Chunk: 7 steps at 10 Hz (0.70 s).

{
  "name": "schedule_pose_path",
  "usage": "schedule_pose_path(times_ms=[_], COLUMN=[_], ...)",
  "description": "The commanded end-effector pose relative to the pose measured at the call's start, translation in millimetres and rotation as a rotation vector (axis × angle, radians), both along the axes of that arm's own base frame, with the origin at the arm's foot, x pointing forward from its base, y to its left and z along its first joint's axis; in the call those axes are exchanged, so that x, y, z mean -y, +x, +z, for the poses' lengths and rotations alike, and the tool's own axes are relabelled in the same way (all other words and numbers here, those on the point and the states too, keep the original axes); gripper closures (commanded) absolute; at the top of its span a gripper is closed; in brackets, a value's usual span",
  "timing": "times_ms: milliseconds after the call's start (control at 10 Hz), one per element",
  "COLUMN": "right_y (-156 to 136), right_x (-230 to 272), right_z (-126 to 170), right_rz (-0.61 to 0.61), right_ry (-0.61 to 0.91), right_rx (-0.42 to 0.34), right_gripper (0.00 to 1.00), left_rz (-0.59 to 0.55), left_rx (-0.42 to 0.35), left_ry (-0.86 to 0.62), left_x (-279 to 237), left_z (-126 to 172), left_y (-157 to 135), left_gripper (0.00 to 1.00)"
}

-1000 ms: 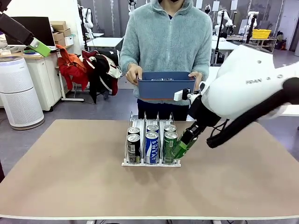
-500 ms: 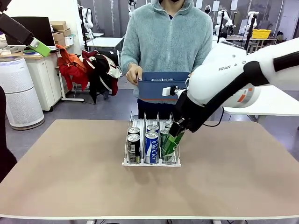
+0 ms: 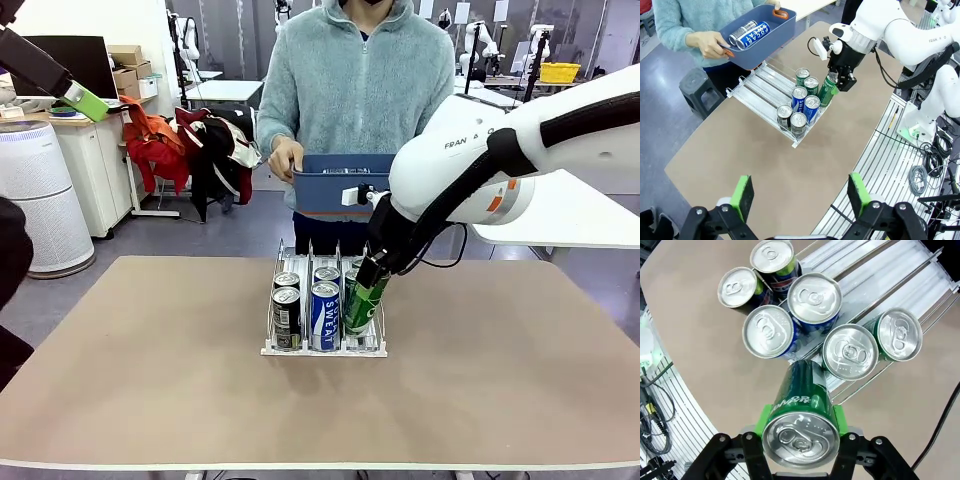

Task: Fill the beverage cans into the dispenser.
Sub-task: Place the picked Sprite in the line of the Automatic Can Dispenser with the same cans.

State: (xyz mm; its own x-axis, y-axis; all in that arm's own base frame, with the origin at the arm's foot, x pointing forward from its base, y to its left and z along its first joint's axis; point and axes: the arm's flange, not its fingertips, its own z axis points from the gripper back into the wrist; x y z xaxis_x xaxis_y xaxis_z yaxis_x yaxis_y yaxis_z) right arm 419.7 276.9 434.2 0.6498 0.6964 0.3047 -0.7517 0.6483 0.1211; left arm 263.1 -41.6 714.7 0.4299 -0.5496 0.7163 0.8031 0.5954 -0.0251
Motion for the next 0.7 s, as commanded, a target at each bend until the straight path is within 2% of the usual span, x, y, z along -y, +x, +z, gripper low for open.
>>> schedule_pose_path(times_ms=[0,600], right_y=[22.3,23.1], right_x=[3.6,-1.7], right_z=[-0.3,-35.5], right_rz=[-0.007,0.007], right_ry=[-0.027,-0.059], right_rx=[0.053,0.009], right_gripper=[0.42,0.42], left_rz=[0.003,0.003], left_rx=[-0.006,-0.006], left_ry=[-0.003,-0.003], left_x=[-0.1,-0.1], left_z=[-0.7,-0.7], left_y=[0.8,0.8], left_gripper=[0.0,0.0])
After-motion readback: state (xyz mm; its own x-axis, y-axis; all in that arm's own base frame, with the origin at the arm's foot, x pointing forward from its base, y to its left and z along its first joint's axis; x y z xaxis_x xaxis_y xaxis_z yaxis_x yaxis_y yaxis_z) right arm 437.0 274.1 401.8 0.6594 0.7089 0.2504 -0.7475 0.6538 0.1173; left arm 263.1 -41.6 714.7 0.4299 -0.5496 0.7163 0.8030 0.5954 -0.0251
